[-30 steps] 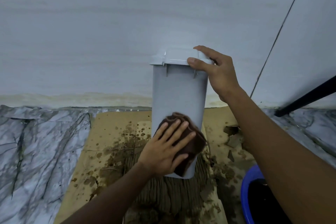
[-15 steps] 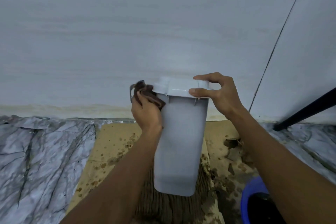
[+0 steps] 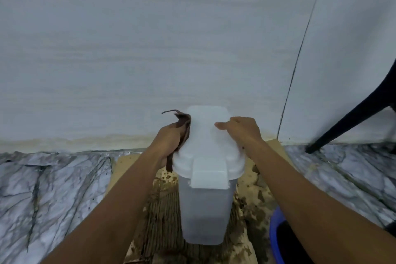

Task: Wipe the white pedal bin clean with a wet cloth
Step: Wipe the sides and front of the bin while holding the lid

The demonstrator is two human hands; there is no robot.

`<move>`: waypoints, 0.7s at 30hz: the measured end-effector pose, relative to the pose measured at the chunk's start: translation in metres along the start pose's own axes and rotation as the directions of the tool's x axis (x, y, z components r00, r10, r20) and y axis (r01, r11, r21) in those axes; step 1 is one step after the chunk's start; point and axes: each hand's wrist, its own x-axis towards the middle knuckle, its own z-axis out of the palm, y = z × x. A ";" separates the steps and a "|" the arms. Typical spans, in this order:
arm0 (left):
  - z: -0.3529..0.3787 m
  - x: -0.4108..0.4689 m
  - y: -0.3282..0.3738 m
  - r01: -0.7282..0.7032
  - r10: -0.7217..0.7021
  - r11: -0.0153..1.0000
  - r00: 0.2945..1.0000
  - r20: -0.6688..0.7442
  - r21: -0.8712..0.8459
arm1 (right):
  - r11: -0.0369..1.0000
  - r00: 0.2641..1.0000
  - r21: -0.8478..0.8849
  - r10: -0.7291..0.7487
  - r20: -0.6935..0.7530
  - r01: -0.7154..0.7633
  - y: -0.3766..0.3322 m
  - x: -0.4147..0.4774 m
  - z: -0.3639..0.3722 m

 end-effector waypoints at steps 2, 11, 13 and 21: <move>0.002 -0.005 -0.010 -0.014 0.012 0.994 1.000 0.014 0.107 | 0.999 0.998 0.013 0.052 0.047 -0.053 0.007 -0.008 0.001; 0.003 -0.014 -0.026 -0.079 0.086 0.985 0.995 -0.041 0.157 | 0.987 0.956 -0.141 0.114 0.271 -0.078 0.007 -0.034 -0.009; 0.003 -0.016 -0.027 -0.086 0.094 0.980 0.995 -0.036 0.179 | 0.979 0.941 -0.185 0.136 0.309 -0.081 0.002 -0.039 -0.015; 0.004 -0.021 -0.027 -0.048 0.073 0.988 0.982 -0.174 0.144 | 0.995 0.937 -0.079 0.091 0.336 -0.068 0.004 -0.044 -0.014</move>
